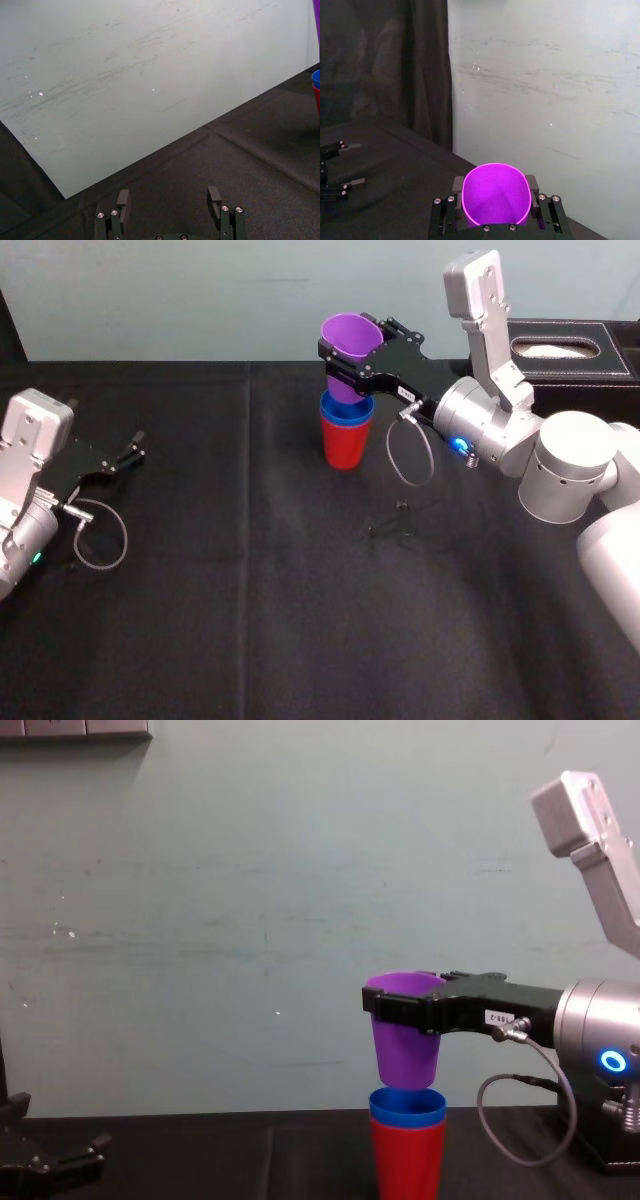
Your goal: Stack the three plastic cups sequentially using one hand.
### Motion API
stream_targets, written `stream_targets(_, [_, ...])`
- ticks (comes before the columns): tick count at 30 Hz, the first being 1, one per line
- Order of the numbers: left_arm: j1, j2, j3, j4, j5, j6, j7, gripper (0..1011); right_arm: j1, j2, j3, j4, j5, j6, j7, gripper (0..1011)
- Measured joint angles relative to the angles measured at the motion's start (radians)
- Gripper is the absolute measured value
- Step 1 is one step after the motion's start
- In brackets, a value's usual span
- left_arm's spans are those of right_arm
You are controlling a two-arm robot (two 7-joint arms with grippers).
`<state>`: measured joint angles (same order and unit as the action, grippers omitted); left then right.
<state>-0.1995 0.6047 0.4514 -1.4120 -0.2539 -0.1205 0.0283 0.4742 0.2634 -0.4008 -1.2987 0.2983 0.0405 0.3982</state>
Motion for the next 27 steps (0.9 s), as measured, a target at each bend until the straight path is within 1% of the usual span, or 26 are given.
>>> stream_targets(14, [0.000,0.000,0.000,0.000,0.000,0.000,0.000,1005,0.024,-0.022,-0.005,0.077,-0.010,-0.027,0.011,738])
stream_targets(27, [0.000,0.000,0.000,0.000,0.000,0.000,0.000,1005,0.035,-0.034,-0.003,0.118,-0.008,-0.043,0.025,738])
